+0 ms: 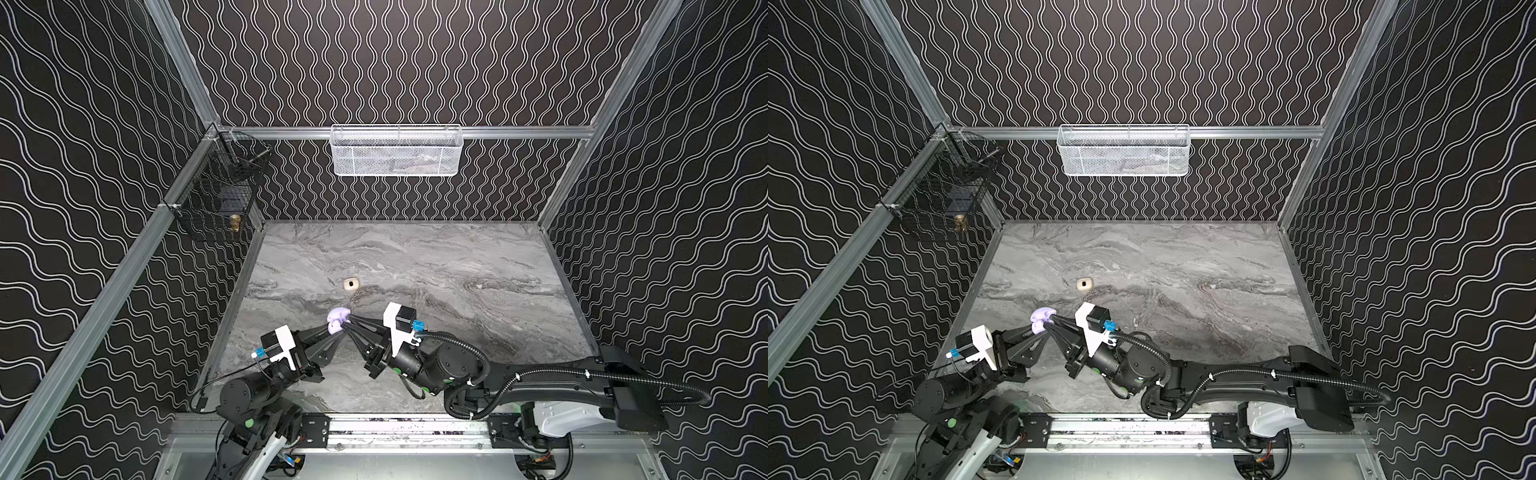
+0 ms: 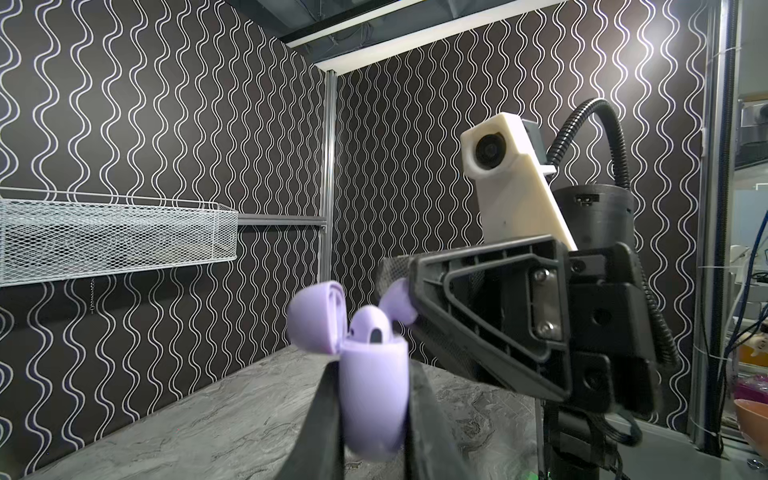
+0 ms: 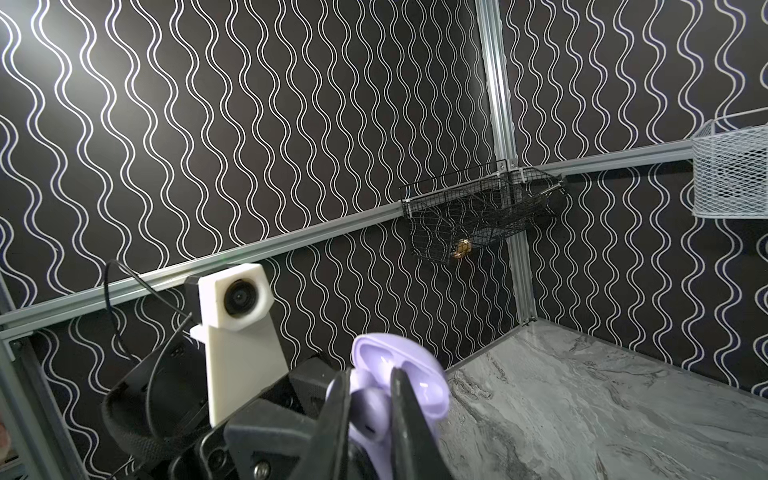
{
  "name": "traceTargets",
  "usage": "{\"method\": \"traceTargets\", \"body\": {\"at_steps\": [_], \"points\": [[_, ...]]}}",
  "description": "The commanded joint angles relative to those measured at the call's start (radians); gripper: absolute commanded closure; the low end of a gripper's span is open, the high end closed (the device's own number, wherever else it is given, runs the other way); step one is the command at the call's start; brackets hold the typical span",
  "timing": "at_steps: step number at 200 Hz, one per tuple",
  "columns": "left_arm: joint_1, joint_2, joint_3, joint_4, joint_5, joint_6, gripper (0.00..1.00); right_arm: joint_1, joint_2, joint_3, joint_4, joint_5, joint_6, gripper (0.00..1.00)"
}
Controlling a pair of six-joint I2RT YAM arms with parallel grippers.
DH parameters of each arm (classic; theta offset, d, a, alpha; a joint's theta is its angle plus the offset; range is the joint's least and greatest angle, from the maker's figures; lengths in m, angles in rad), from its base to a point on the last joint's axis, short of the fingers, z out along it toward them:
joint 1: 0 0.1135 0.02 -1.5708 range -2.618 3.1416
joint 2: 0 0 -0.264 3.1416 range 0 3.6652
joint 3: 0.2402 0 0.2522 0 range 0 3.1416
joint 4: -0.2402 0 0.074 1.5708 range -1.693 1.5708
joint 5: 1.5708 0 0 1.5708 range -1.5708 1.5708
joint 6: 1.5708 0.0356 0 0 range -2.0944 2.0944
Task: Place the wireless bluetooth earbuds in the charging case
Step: 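Lower the second earbud into the open case held by the left gripper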
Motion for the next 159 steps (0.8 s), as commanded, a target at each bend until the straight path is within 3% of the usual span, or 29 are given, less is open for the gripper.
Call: {"method": "traceTargets", "body": {"at_steps": [1,78,159], "points": [[-0.001,-0.005,0.001,0.063,0.014,0.011,1.0,0.003,0.003,0.004,0.003,0.005,0.011,0.87],[-0.001,-0.021,0.009,0.05,0.036,0.028,1.0,0.005,0.019,0.033,-0.043,0.018,0.003,0.73],[-0.001,-0.034,0.016,0.005,0.024,0.05,1.0,0.022,-0.059,-0.03,-0.053,0.078,-0.017,0.44]]}}
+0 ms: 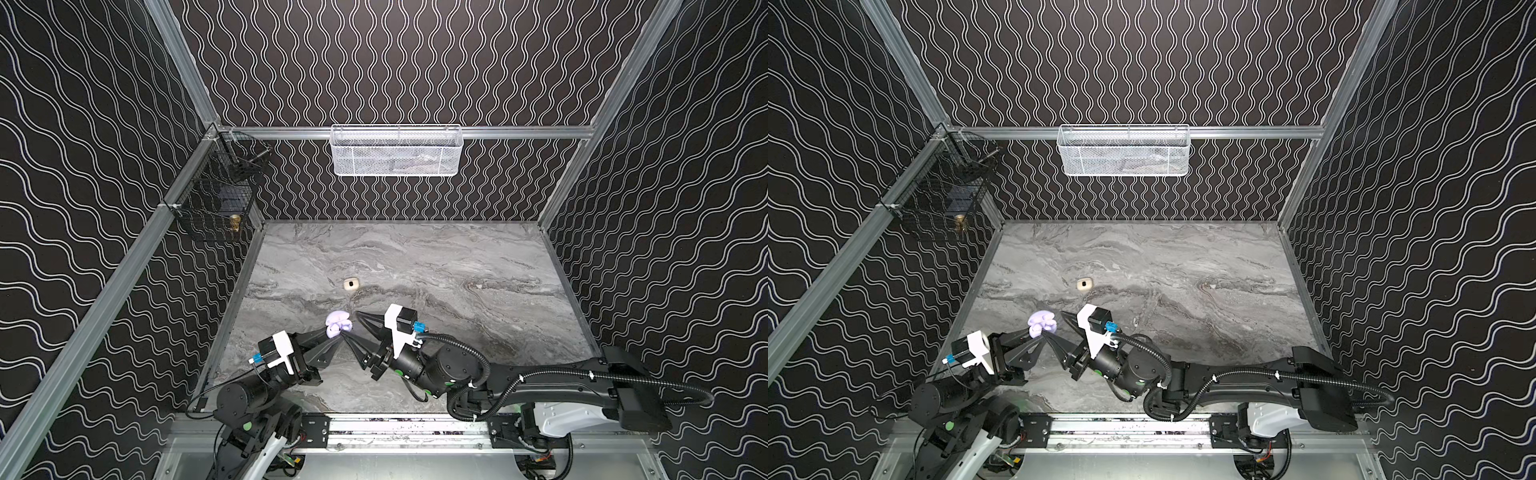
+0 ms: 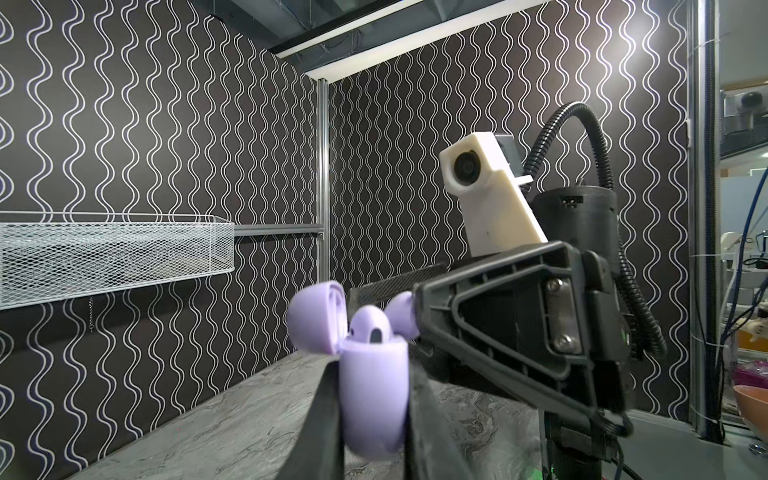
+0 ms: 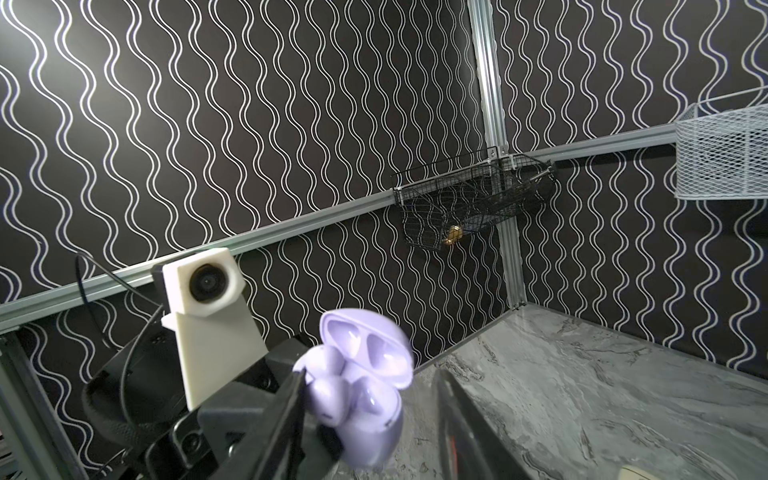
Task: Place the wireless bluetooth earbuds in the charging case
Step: 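Lower the second earbud into the open case held by the left gripper, then open the right gripper and draw it back from the case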
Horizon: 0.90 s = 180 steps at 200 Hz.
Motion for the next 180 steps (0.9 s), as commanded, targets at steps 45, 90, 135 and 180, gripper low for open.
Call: {"method": "traceTargets", "body": {"at_steps": [45,90,135,180], "points": [[-0.001,-0.002,0.016,-0.003,-0.007,0.047,1.0,0.047,-0.092,-0.04,-0.005,-0.004,-0.038,0.26],[-0.001,-0.002,0.023,-0.024,-0.001,0.07,1.0,0.06,-0.134,-0.029,-0.071,0.034,-0.022,0.49],[-0.002,-0.002,0.028,-0.041,0.013,0.096,1.0,0.06,-0.067,0.074,-0.199,0.079,-0.003,0.61],[-0.001,-0.002,0.026,-0.041,0.009,0.1,1.0,0.06,-0.044,0.084,-0.222,0.143,-0.001,0.62]]}}
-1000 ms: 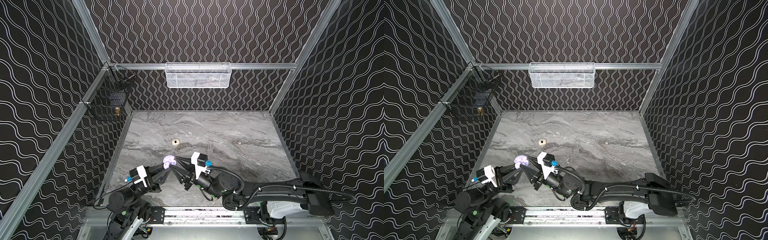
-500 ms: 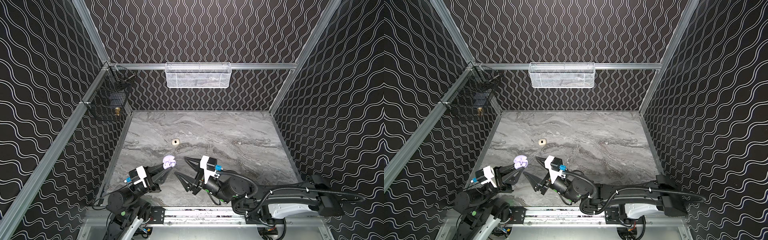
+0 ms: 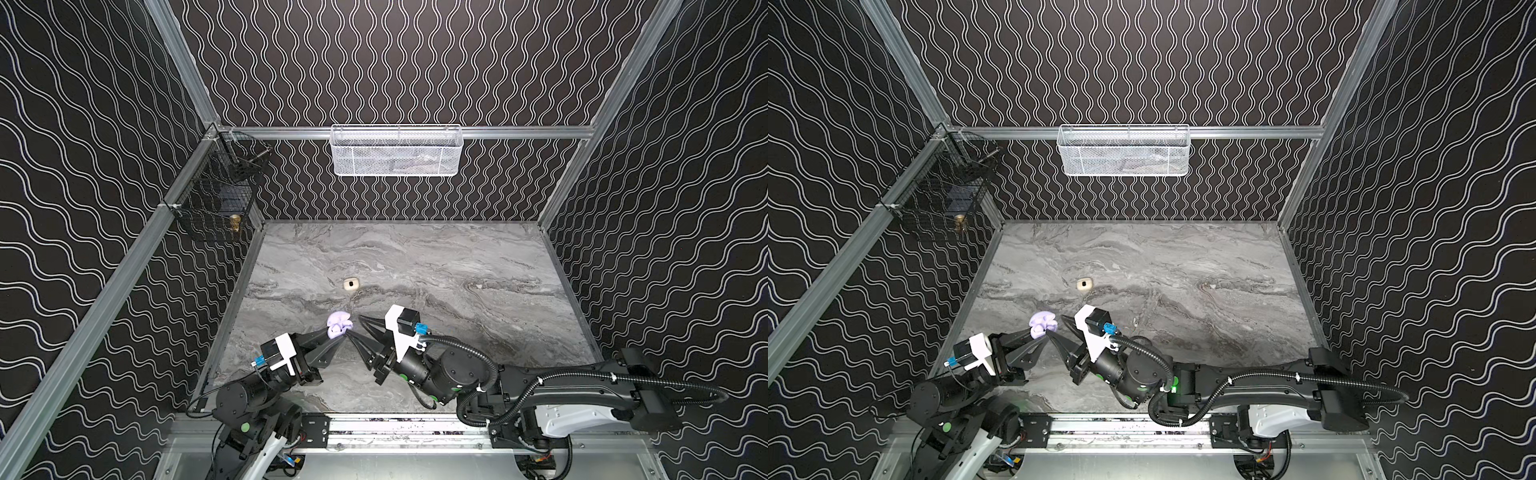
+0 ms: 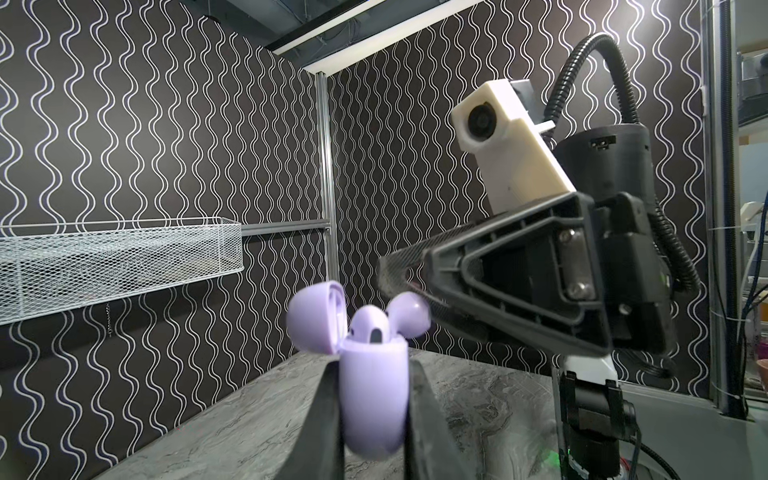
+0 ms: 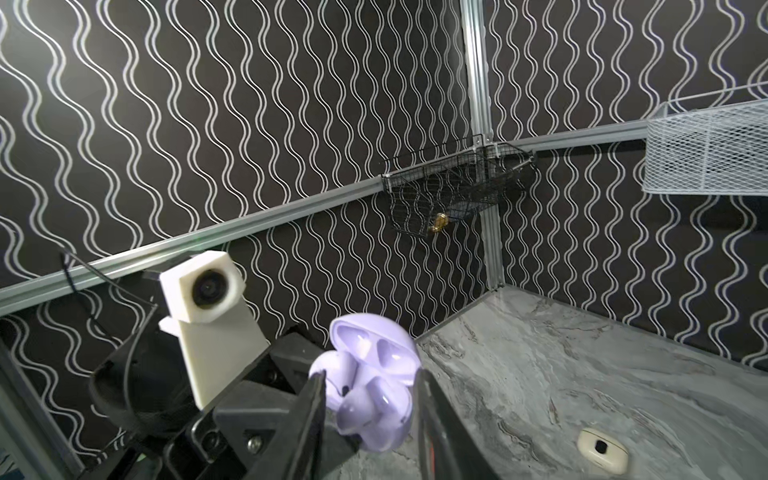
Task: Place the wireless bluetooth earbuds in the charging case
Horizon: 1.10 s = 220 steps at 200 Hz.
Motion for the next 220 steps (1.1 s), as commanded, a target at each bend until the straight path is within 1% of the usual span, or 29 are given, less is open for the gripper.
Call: {"method": "traceTargets", "body": {"at_steps": [1,28,70,92,109,144,157,171,179,192,207,220], "points": [[-0.002,-0.001,0.004,0.016,0.004,0.019,1.0,0.002,0.006,0.014,-0.019,0.042,0.003,0.62],[0.0,-0.001,0.002,0.022,0.004,0.017,1.0,0.003,0.003,0.009,-0.022,0.05,0.005,0.63],[-0.001,-0.001,0.005,0.03,0.008,0.017,1.0,0.002,-0.002,-0.008,-0.02,0.086,-0.001,0.67],[-0.001,0.0,0.003,0.038,0.018,0.015,1.0,0.002,-0.014,-0.025,-0.01,0.08,-0.001,0.67],[-0.001,0.0,-0.002,0.046,0.021,0.015,1.0,0.001,-0.022,-0.028,-0.019,0.066,-0.007,0.67],[0.0,0.004,-0.005,0.052,0.033,0.021,1.0,0.002,-0.067,-0.057,-0.022,0.077,-0.01,0.65],[-0.001,0.013,-0.003,0.052,0.046,0.028,1.0,0.002,-0.103,-0.074,-0.031,0.095,-0.018,0.64],[-0.001,0.02,-0.005,0.068,0.081,0.029,1.0,-0.007,-0.147,-0.094,-0.05,0.167,-0.011,0.63],[0.0,0.028,-0.008,0.087,0.112,0.028,1.0,-0.029,-0.173,-0.103,-0.073,0.177,0.0,0.61],[-0.001,0.048,-0.014,0.123,0.143,0.014,1.0,-0.103,-0.204,-0.098,-0.166,0.134,0.07,0.6],[-0.001,0.081,-0.017,0.181,0.19,-0.004,1.0,-0.215,-0.225,-0.095,-0.257,0.003,0.174,0.61],[-0.002,0.108,-0.023,0.242,0.217,-0.03,1.0,-0.279,-0.227,-0.103,-0.268,-0.088,0.216,0.61]]}}
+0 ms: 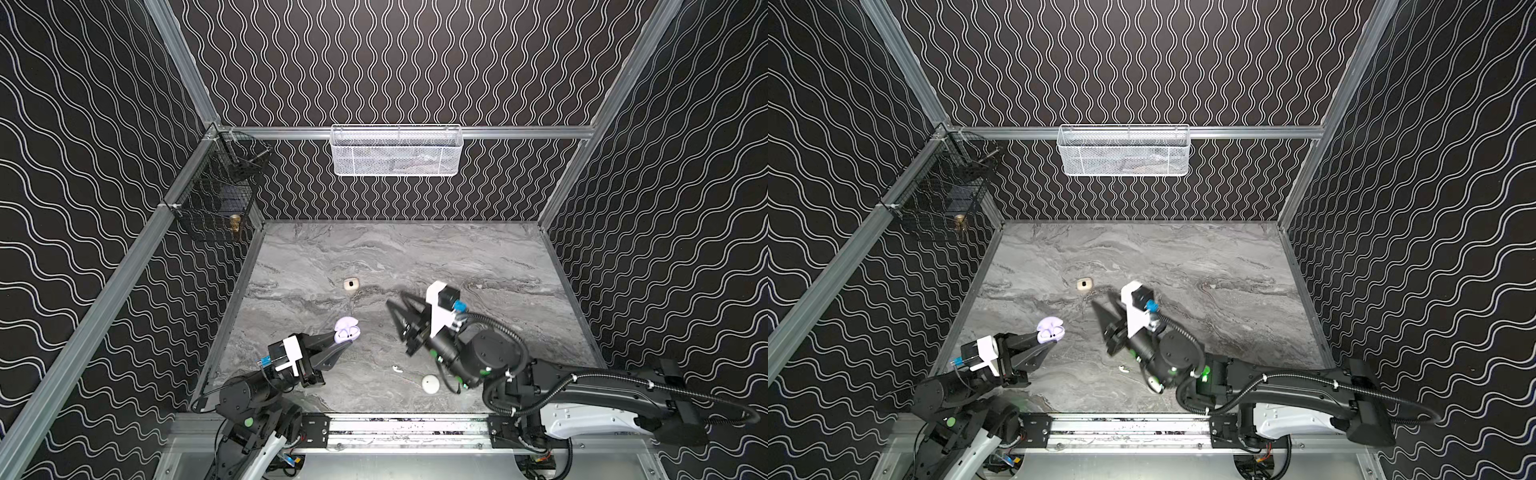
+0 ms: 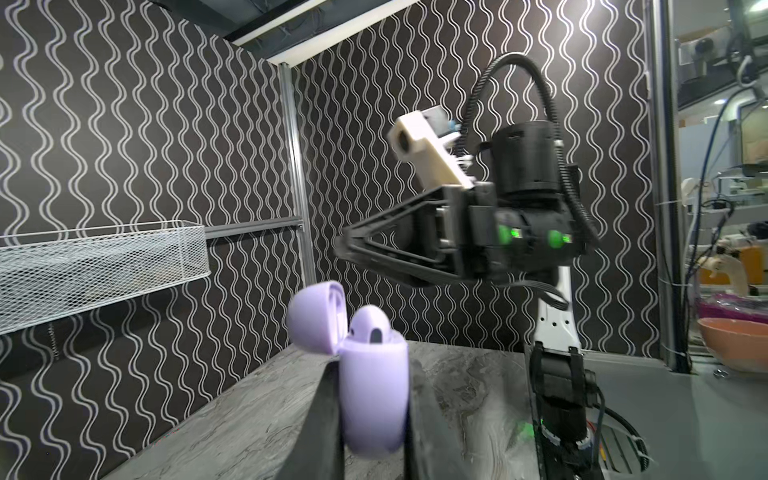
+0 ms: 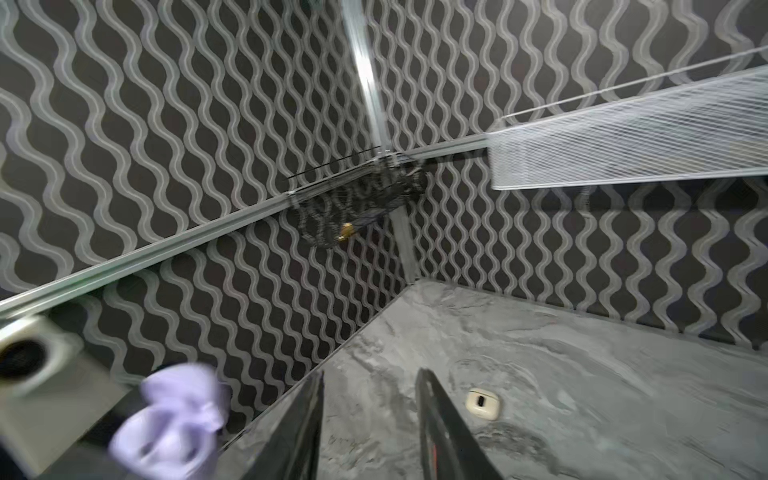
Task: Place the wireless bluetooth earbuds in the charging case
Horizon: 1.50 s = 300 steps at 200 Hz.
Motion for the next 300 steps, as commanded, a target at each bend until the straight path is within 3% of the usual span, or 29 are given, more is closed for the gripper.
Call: {"method": "traceTargets", "body": {"at_steps": [1,37,85,130,179,202,225,267,282,300], "points": [[-0.001,0.038,-0.007,0.15,0.09,-0.038,1.0,-0.082,-0.008,-0.006,-0.108,-0.165,0.129,0.6],[-0.001,0.088,-0.022,0.263,0.117,-0.082,1.0,-0.117,0.102,0.086,-0.153,-0.346,0.123,0.6],[0.0,0.088,-0.02,0.193,0.076,-0.059,1.0,-0.118,0.205,0.18,-0.081,-0.584,0.09,0.58],[-0.001,0.094,-0.008,0.138,0.052,-0.038,1.0,-0.114,0.207,0.194,-0.025,-0.693,0.084,0.58],[-0.001,0.091,0.005,0.083,0.028,-0.015,1.0,-0.095,0.187,0.161,-0.009,-0.703,0.071,0.59],[0.0,0.086,0.006,0.026,-0.024,-0.014,1.0,-0.073,0.144,0.107,0.001,-0.655,0.063,0.6],[-0.001,0.105,0.014,-0.048,-0.169,-0.07,1.0,-0.06,0.066,0.051,-0.012,-0.548,0.068,0.57],[0.0,0.222,0.093,-0.306,-0.539,-0.253,1.0,-0.061,-0.122,-0.083,-0.161,-0.079,0.216,0.52],[-0.001,0.322,0.152,-0.42,-0.621,-0.276,1.0,-0.062,-0.168,-0.095,-0.305,0.069,0.304,0.51],[0.001,0.443,0.137,-0.358,-0.636,-0.266,1.0,-0.065,-0.196,-0.096,-0.479,0.15,0.397,0.49]]}}
